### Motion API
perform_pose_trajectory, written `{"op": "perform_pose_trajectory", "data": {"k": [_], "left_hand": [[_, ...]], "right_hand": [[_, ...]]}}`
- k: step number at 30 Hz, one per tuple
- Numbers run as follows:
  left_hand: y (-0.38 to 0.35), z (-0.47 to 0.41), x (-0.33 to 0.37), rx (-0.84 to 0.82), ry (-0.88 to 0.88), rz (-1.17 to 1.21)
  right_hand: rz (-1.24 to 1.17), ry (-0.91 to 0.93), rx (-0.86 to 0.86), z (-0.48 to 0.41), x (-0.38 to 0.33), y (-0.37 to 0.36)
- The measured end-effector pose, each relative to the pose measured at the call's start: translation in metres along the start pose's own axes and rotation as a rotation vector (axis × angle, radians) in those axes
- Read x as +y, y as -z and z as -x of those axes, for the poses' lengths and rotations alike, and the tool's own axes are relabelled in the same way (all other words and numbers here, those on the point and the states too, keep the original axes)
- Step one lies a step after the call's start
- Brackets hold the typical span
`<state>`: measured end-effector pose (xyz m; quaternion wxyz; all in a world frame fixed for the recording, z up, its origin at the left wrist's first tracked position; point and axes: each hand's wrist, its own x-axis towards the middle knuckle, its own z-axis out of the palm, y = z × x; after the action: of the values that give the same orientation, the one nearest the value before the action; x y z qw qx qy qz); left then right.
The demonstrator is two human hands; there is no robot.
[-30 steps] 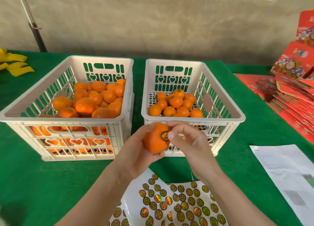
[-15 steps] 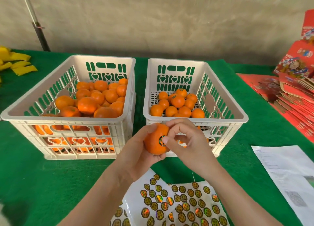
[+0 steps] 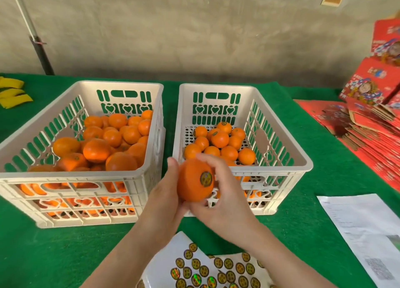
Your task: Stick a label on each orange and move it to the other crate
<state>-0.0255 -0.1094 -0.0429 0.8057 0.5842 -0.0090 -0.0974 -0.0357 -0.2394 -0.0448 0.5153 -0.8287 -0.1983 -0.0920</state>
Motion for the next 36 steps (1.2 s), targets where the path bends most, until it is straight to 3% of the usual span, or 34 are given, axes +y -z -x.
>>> {"op": "perform_pose_trajectory", "data": {"k": [4, 6, 9, 11, 15, 21, 24, 31, 34, 36], "left_hand": [[-0.001, -0.058, 0.019, 0.189, -0.368, -0.462], [-0.001, -0.093, 0.021, 0.232, -0.425, -0.822], [0.0, -0.129, 0.001, 0.016, -0.445, -1.241], [0.002, -0.136, -0.008, -0.067, -0.4, -1.379], [0.006, -0.141, -0.012, -0.059, -0.409, -1.343], [0.008, -0.144, -0.015, -0.077, -0.481, -1.314], [0.008, -0.145, -0.015, -0.07, -0.472, -1.307], [0.007, -0.141, -0.013, -0.001, -0.475, -1.249], [0.008, -0.13, -0.007, 0.042, -0.51, -1.188], [0.017, -0.119, 0.005, 0.149, -0.588, -1.115]], "right_hand": [[0.001, -0.048, 0.166, -0.074, 0.009, 0.031], [0.095, -0.182, 0.217, -0.129, 0.028, 0.044], [0.248, -0.439, 0.124, -0.202, 0.074, 0.05], [0.31, -0.603, 0.012, -0.233, 0.107, 0.045], [0.411, -0.729, -0.146, -0.263, 0.163, 0.021], [0.405, -0.727, 0.013, -0.28, 0.198, -0.016], [0.473, -0.679, -0.003, -0.279, 0.196, -0.024], [0.328, -0.393, 0.078, -0.262, 0.115, 0.0], [0.268, -0.207, 0.211, -0.218, 0.076, 0.01], [0.256, -0.109, 0.213, -0.176, 0.059, 0.021]]}}
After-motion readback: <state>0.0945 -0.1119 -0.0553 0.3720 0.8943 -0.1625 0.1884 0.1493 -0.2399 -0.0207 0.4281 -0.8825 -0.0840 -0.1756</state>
